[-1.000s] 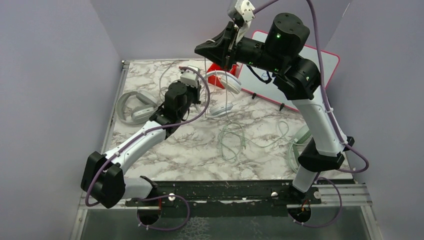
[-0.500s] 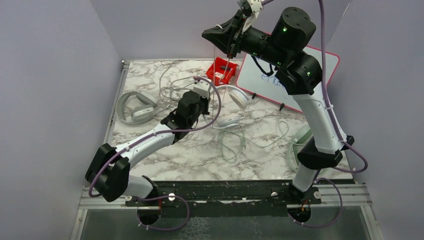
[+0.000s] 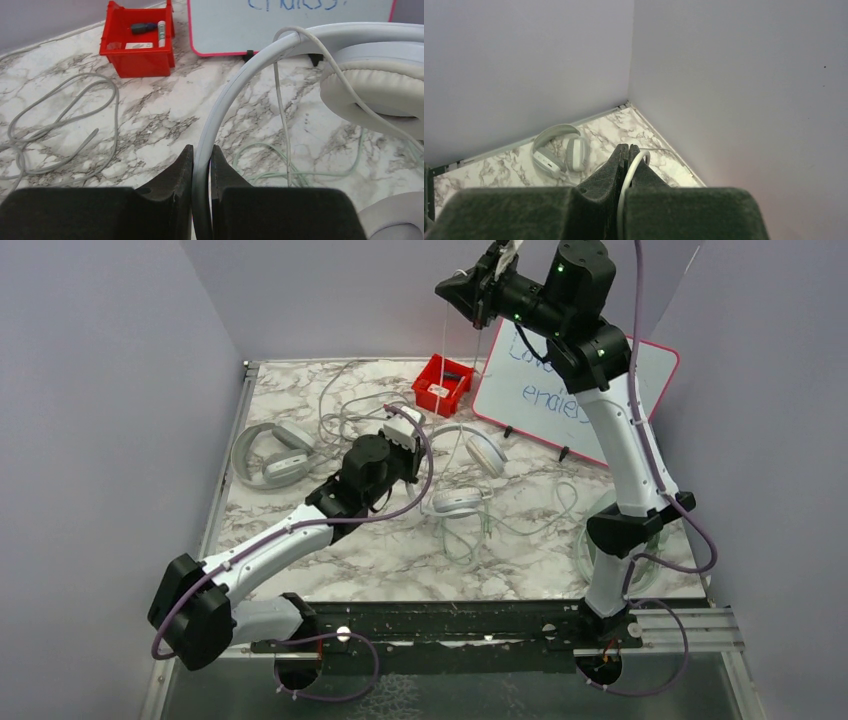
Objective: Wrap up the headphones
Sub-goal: Wrap the headphones cable around the headphones.
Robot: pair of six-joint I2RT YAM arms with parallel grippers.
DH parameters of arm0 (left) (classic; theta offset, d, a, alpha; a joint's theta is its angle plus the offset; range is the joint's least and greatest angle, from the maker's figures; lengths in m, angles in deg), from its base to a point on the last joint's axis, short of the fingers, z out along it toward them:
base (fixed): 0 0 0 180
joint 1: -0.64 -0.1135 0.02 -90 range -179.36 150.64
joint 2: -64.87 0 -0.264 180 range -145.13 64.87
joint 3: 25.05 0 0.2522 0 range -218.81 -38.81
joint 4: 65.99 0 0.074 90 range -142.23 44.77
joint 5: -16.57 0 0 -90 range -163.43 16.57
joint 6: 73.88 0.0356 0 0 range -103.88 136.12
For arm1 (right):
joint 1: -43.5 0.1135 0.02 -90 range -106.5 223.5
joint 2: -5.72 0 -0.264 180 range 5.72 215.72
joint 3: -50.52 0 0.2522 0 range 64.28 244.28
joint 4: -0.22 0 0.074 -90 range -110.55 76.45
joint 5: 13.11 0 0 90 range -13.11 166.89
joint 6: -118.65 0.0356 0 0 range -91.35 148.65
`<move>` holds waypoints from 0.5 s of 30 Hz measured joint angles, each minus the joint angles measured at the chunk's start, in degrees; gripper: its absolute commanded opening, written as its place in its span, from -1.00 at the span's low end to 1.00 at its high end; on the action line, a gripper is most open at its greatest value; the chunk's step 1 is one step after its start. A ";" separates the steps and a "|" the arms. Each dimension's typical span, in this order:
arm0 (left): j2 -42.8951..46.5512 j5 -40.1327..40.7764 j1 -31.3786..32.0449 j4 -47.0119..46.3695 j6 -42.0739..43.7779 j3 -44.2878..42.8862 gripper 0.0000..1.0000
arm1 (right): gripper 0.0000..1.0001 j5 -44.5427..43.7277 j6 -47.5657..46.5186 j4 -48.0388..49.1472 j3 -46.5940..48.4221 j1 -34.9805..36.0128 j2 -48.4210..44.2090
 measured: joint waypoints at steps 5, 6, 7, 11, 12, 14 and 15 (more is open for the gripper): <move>3.69 -3.28 1.05 2.27 0.04 0.02 -1.00 | -0.99 1.95 0.35 0.26 -0.85 -3.76 0.63; 4.52 -3.54 1.20 2.86 0.02 0.02 -1.00 | -0.99 2.25 0.55 0.48 -1.22 -5.05 0.63; 5.68 -3.82 1.29 3.54 0.00 0.02 -1.00 | -0.99 2.58 0.72 0.66 -1.64 -6.32 0.63; 9.22 -4.00 1.29 4.48 -0.13 0.07 -1.00 | -0.99 4.28 1.57 0.85 -4.35 -10.01 0.63; 10.21 -4.00 1.22 4.76 -0.20 0.04 -1.00 | -0.99 4.66 1.68 0.87 -5.07 -10.60 0.63; 11.15 -4.26 1.27 5.20 -0.26 0.00 -1.00 | -0.99 5.09 2.12 0.92 -6.43 -11.28 0.63; 11.47 -4.42 1.29 5.73 -0.28 -0.09 -1.00 | -0.99 5.27 2.29 1.09 -6.99 -11.65 0.63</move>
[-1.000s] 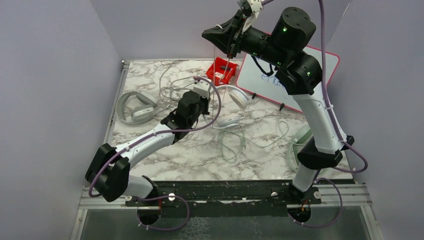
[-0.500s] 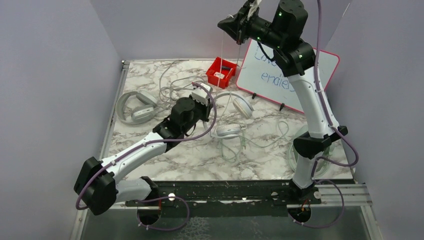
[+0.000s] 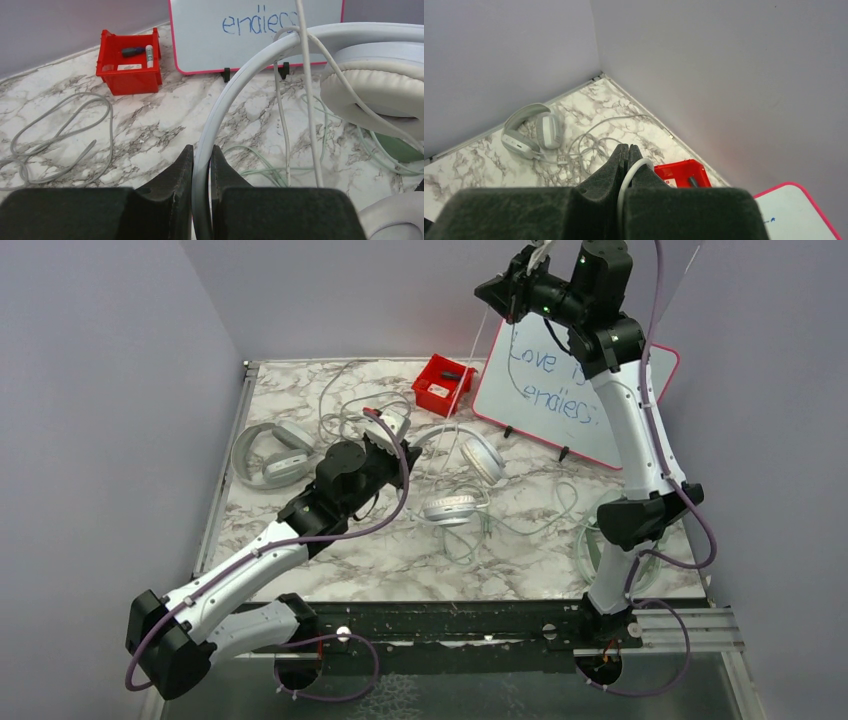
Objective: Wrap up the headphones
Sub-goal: Wrap the headphones cable around the headphones.
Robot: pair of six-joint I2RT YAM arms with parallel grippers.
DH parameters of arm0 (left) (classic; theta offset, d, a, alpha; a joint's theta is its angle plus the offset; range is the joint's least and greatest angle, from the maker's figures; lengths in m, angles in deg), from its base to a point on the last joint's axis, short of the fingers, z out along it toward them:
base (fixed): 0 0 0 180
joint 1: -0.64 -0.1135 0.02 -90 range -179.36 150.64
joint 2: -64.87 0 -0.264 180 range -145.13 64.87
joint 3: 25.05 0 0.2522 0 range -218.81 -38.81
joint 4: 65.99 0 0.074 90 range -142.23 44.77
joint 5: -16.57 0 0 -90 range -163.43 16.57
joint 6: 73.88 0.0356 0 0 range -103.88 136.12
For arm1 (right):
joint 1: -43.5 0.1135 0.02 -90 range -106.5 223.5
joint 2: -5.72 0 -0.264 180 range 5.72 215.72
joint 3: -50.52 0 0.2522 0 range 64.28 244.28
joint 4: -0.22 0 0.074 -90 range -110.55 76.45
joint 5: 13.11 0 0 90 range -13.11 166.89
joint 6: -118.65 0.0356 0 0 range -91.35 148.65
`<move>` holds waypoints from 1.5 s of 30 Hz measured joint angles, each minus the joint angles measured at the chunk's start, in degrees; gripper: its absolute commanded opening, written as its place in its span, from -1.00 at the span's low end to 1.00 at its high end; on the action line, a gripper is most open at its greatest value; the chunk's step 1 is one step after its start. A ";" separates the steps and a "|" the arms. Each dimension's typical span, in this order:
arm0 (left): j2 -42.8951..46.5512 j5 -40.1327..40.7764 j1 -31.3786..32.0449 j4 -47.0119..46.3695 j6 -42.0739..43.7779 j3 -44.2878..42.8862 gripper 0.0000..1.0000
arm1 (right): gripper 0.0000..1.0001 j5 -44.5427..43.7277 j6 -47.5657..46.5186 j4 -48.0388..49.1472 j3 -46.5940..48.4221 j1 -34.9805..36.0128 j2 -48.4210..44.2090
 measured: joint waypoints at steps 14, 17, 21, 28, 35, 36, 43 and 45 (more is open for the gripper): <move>3.37 -1.42 0.00 4.55 -2.54 -2.75 -1.00 | -0.99 4.61 2.99 3.32 -7.58 -4.70 0.76; 3.82 -2.89 0.00 4.55 -3.82 -4.20 -1.00 | -0.99 5.68 3.17 4.22 -10.38 -4.72 1.07; 4.46 -4.42 0.00 4.37 -5.75 -5.75 -1.00 | -0.99 7.91 3.85 5.38 -15.21 -4.76 1.07; 4.57 -3.43 0.00 4.79 -8.11 -10.21 -1.00 | -0.99 15.98 10.84 13.88 -34.18 -8.22 -3.76; 4.00 -1.64 0.00 7.69 -9.05 -17.57 -1.00 | -0.99 20.22 15.87 21.86 -43.32 -11.63 -6.97; 3.52 -1.16 0.00 8.48 -9.01 -19.47 -1.00 | -0.99 20.55 16.55 22.95 -44.61 -11.61 -7.41; -0.20 5.77 0.00 15.63 -8.02 -30.64 -1.00 | -0.99 20.50 21.38 30.51 -54.25 -11.17 -10.88; -1.38 8.50 0.00 16.90 -8.15 -32.48 -1.00 | -0.99 20.52 24.00 34.16 -58.49 -11.17 -11.98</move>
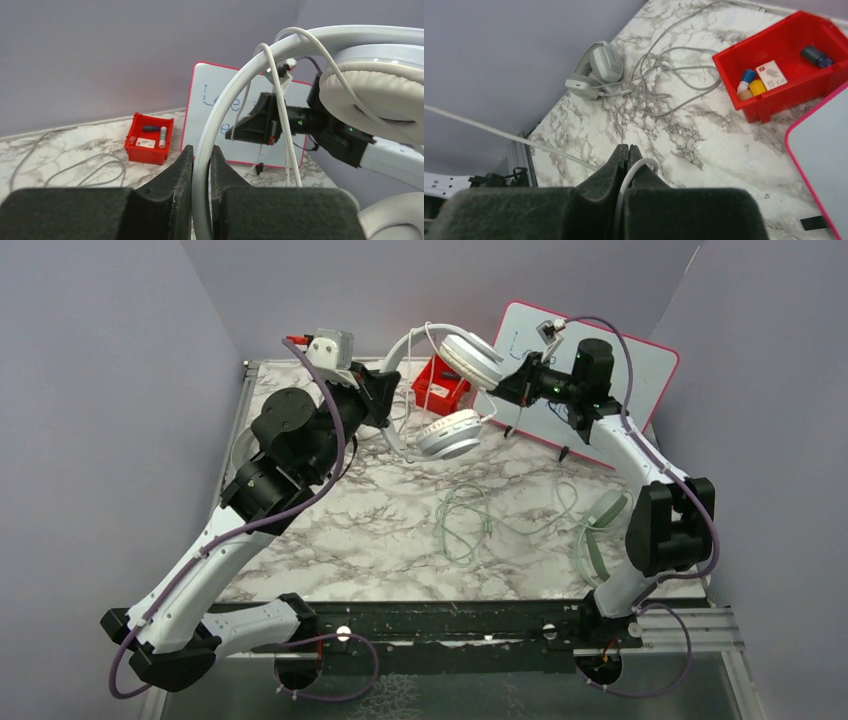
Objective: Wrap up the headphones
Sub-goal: Wrap the headphones cable around the headphones.
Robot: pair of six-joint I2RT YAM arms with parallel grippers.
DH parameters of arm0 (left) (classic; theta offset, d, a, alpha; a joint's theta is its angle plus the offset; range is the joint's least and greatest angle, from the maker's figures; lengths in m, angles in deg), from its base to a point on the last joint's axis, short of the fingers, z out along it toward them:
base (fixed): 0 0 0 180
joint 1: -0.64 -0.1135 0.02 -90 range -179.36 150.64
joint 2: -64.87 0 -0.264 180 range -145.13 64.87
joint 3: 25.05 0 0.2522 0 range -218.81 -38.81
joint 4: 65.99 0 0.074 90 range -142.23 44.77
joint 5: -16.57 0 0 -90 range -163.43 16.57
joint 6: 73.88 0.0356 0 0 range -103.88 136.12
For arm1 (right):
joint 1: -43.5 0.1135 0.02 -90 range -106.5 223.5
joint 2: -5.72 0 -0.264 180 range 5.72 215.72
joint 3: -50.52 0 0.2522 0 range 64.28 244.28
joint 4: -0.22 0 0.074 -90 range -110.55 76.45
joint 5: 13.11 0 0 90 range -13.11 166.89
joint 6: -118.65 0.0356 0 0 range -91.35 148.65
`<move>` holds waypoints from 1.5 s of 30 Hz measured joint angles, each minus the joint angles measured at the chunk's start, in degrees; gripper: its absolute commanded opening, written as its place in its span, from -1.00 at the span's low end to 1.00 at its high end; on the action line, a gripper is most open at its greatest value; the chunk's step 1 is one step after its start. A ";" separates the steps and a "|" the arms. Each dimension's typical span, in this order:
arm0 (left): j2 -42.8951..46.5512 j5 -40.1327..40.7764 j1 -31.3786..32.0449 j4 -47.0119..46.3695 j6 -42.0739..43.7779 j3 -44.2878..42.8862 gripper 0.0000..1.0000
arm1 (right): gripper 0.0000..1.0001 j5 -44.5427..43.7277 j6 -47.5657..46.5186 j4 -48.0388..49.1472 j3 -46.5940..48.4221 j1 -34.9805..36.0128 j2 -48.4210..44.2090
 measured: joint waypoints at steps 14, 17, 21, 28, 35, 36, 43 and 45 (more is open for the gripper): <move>-16.15 21.14 -0.04 5.77 -2.25 -14.99 -1.00 | -0.99 -1.84 10.21 13.62 -16.94 8.20 -2.08; -18.47 23.17 -0.04 6.27 -1.49 -18.08 -1.00 | -0.99 -2.19 10.36 14.51 -18.95 9.33 -2.69; -21.24 25.42 -0.46 6.43 0.33 -21.57 -1.00 | -0.99 -2.99 10.19 14.56 -23.10 10.97 -5.29; -26.36 25.42 -4.35 9.55 2.27 -27.74 -1.00 | -0.99 -8.50 6.60 12.66 -28.24 13.68 -14.97; -26.16 7.80 -11.82 15.89 1.55 -26.88 -1.00 | -0.99 -18.75 0.63 6.64 -25.70 13.11 -15.82; -25.77 3.52 -12.59 17.03 1.40 -25.86 -1.00 | -0.99 -19.39 0.22 6.08 -24.22 12.79 -14.86; -20.33 -15.67 -12.46 22.88 1.27 -11.23 -1.00 | -0.99 -20.33 -0.44 4.96 -11.34 3.93 -7.17; -18.88 -18.03 -12.41 24.79 1.27 -7.58 -1.00 | -0.99 -20.55 -0.37 4.76 -8.92 0.98 -5.70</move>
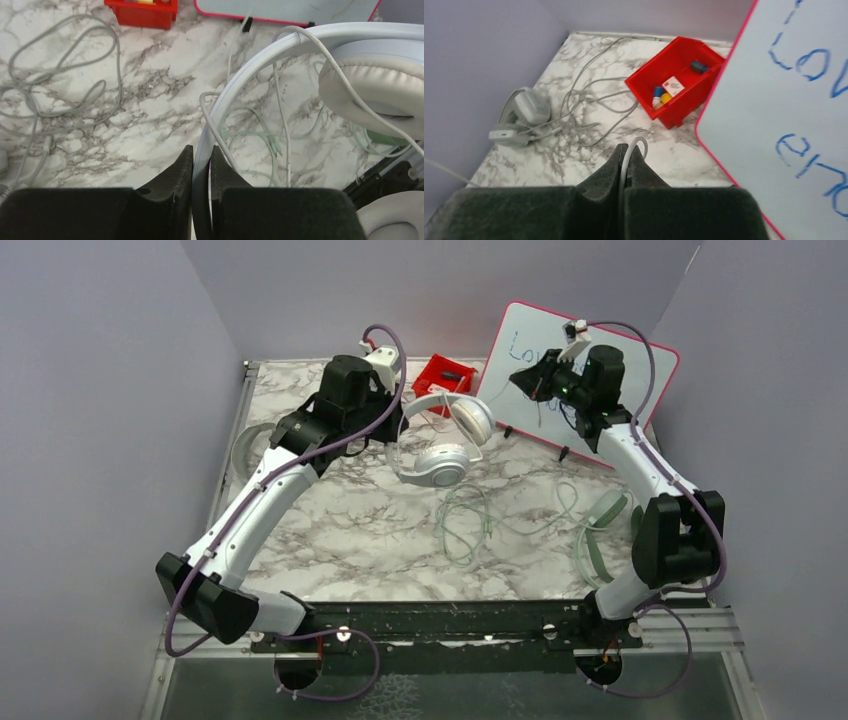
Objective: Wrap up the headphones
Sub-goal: Wrap the headphones cable around the headphones.
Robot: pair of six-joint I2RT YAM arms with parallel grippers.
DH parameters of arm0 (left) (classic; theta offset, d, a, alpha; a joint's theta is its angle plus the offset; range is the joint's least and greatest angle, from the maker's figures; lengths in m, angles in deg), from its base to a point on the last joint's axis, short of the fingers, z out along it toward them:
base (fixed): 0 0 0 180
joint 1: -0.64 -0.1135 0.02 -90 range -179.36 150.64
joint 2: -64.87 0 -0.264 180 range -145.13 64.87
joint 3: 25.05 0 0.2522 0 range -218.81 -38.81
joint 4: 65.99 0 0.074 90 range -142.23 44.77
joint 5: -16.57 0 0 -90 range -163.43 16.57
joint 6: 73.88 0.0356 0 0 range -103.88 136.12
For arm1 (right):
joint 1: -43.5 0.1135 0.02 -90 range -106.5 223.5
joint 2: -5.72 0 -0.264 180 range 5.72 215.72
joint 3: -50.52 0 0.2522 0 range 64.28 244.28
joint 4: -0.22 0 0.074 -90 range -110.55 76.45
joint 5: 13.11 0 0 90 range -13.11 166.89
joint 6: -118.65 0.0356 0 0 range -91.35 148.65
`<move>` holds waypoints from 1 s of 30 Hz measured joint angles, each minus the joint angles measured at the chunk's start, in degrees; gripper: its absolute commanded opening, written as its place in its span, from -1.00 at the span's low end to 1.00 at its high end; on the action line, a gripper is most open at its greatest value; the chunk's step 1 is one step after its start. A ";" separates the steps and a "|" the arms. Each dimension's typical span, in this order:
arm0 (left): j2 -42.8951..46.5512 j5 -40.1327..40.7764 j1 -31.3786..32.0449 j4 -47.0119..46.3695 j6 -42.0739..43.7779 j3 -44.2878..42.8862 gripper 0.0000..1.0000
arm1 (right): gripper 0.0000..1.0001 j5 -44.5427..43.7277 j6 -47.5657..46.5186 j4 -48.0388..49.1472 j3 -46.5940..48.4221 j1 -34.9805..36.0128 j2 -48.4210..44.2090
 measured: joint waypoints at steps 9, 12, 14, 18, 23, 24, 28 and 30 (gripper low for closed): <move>4.68 -5.97 -0.11 2.27 0.96 3.50 -1.00 | -0.99 -2.67 -1.33 -3.41 4.83 -4.85 1.92; 5.75 -6.75 -0.11 2.73 1.97 4.26 -1.00 | -0.99 -4.26 -1.64 -4.31 7.39 -7.41 1.92; 6.05 -7.02 -0.09 2.99 2.54 5.14 -1.00 | -0.99 -5.07 -1.84 -4.66 8.66 -9.53 1.92; 6.08 -7.15 -0.09 3.74 3.08 6.78 -1.00 | -0.99 -7.32 -2.73 -5.97 10.23 -12.70 1.92; 6.08 -7.23 -0.11 4.39 3.48 7.13 -1.00 | -0.99 -8.22 -2.99 -7.21 10.21 -14.08 1.92; 6.08 -7.28 -0.11 4.39 3.54 7.13 -1.00 | -0.99 -8.22 -2.99 -7.21 10.21 -14.19 1.92; 6.08 -7.54 -0.11 4.39 3.65 7.13 -1.00 | -0.99 -8.17 -2.99 -7.19 9.81 -14.34 1.92; 6.19 -7.72 -0.11 4.37 3.65 7.13 -1.00 | -0.99 -8.24 -2.99 -7.23 9.35 -14.34 1.92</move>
